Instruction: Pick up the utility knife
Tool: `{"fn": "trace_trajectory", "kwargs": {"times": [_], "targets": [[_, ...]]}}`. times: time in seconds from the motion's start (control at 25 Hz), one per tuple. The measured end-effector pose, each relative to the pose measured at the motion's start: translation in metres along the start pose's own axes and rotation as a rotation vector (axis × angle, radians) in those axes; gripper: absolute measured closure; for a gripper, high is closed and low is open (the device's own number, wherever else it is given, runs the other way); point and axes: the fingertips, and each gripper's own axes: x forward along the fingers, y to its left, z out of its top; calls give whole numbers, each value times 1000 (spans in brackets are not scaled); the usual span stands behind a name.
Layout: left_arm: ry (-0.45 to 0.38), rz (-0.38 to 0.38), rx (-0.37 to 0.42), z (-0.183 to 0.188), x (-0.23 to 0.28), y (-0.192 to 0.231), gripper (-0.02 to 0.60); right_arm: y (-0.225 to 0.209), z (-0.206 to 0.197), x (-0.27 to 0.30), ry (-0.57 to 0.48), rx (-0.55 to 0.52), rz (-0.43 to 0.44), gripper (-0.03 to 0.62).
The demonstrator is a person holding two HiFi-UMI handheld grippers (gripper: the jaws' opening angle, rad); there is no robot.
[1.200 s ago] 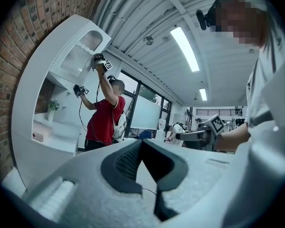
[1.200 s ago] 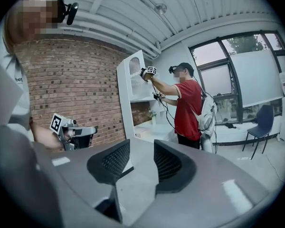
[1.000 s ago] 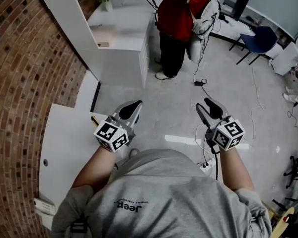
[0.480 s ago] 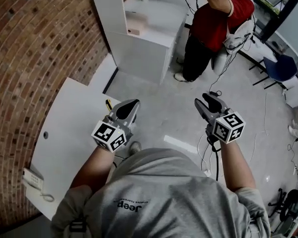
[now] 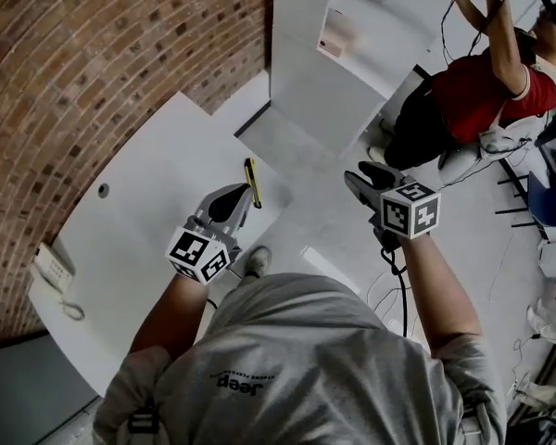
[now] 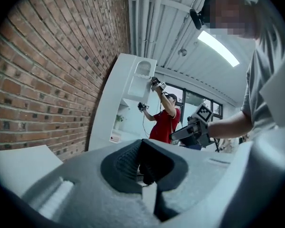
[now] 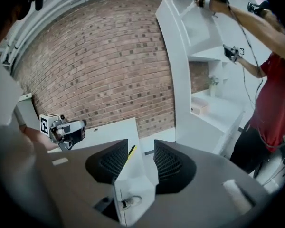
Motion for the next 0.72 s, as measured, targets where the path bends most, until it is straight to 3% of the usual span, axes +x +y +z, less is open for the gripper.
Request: {"fn": "trace_trajectory", "kwargs": {"times": [0.4,0.72], "targets": [[-19,226,-59,-20,-80,75,583,69,-21,153,325,-10,162,413],[-22,360,-104,-40,-136,123,583,98,-78,244,592,17,155,401]]}}
